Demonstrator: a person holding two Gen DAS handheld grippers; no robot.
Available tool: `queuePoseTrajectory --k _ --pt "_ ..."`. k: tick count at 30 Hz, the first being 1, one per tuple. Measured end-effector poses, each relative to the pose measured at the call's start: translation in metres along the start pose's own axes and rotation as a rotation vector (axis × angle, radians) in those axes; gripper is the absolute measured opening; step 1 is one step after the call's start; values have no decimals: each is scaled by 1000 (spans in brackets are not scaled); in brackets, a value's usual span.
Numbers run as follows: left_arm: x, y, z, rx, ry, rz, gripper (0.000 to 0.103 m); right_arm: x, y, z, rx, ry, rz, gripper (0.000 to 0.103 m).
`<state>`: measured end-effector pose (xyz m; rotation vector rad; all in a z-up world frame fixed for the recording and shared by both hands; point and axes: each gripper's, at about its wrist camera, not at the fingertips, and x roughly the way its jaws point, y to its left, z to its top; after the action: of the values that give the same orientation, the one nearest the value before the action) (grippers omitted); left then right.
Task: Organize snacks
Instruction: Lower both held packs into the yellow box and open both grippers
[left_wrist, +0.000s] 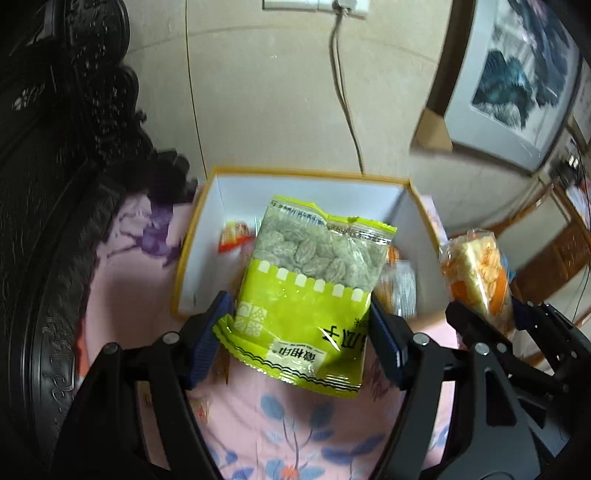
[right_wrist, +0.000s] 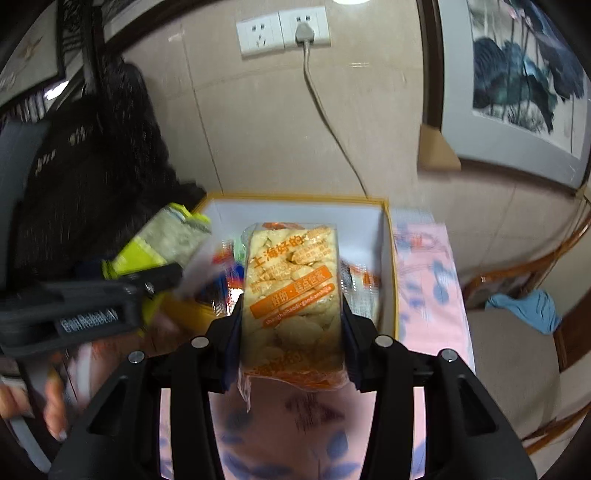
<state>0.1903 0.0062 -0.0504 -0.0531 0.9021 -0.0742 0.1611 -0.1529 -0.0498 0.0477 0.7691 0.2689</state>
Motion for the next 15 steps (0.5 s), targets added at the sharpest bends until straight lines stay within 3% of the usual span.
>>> queuePoseTrajectory --k 5,15 --pt "8 1 20 -13 -12 0 73 7 -2 30 -4 -26 4 46" --pt "24 8 32 -29 1 -1 73 24 -2 39 -6 -11 2 46"
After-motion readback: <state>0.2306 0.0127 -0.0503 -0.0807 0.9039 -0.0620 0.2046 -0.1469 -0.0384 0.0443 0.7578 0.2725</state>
